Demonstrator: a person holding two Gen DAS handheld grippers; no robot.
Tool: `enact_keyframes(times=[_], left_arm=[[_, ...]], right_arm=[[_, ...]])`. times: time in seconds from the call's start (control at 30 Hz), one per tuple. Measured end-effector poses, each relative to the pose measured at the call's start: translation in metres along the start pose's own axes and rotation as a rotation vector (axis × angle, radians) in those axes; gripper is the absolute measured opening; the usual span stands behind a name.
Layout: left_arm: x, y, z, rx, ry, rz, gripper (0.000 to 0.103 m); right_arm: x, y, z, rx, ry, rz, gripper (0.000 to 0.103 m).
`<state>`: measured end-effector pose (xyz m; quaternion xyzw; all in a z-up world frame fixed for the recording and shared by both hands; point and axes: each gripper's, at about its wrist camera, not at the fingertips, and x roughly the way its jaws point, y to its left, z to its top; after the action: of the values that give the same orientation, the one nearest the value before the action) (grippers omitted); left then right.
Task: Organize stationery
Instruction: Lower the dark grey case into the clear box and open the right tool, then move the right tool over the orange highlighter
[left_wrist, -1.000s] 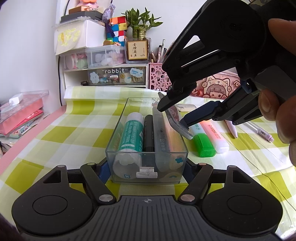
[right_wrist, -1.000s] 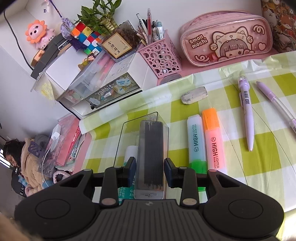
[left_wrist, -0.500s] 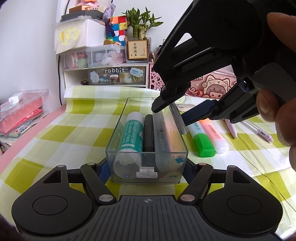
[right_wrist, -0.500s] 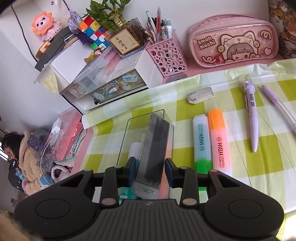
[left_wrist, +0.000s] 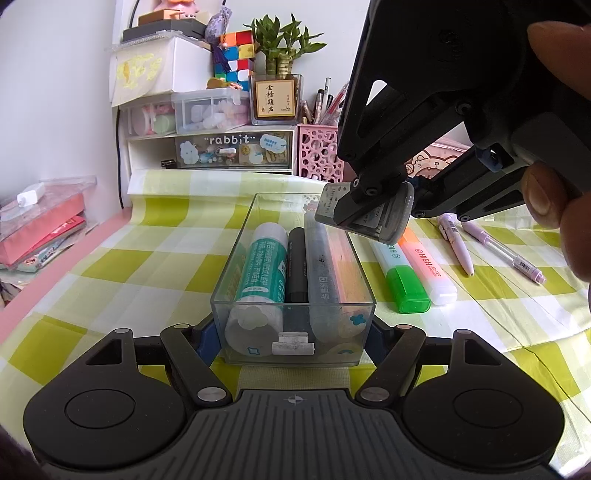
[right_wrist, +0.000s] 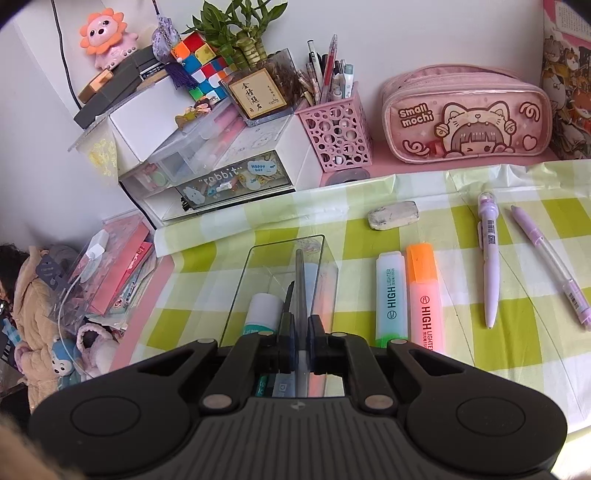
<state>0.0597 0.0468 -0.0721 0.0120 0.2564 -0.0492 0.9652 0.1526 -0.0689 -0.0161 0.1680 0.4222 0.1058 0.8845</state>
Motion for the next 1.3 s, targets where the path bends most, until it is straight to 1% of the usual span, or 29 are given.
enact_keyframes(times=[0.1,0.2,0.3,0.33,0.4,0.47,0.77,0.97,1.1,1.2,1.3], left_arm=[[0.0,-0.001,0.0,0.007,0.001,0.001,0.072],[0.0,-0.002,0.0,0.014,-0.001,0.002,0.072],[-0.002,-0.004,-0.001,0.026,-0.007,0.007,0.072],[-0.002,-0.004,-0.002,0.026,-0.008,0.007,0.072],[-0.003,-0.003,-0.002,0.025,-0.008,0.004,0.072],[-0.003,-0.003,-0.001,0.023,-0.007,0.003,0.072],[-0.002,-0.004,0.0,0.026,-0.006,0.005,0.072],[-0.002,-0.004,-0.001,0.027,-0.006,0.005,0.072],[-0.002,-0.003,0.0,0.026,-0.005,0.001,0.072],[-0.001,-0.003,0.0,0.026,-0.005,-0.002,0.072],[-0.001,-0.003,0.0,0.031,-0.006,-0.002,0.072]], right_arm=[[-0.001,0.009,-0.001,-0.038,-0.002,-0.065,0.003],[-0.002,0.026,0.0,-0.122,-0.002,-0.143,0.003],[0.006,0.033,0.006,-0.164,0.042,-0.181,0.003],[0.011,0.034,0.008,-0.174,0.073,-0.191,0.003],[0.017,0.036,0.008,-0.198,0.119,-0.2,0.003],[0.018,0.038,0.006,-0.21,0.133,-0.198,0.006],[0.019,0.04,0.009,-0.245,0.154,-0.2,0.006],[0.015,0.046,0.009,-0.295,0.126,-0.207,0.006],[0.016,0.053,0.008,-0.343,0.121,-0.226,0.005],[0.018,0.06,0.008,-0.387,0.142,-0.254,0.005],[0.02,0.061,0.007,-0.402,0.153,-0.279,0.005]])
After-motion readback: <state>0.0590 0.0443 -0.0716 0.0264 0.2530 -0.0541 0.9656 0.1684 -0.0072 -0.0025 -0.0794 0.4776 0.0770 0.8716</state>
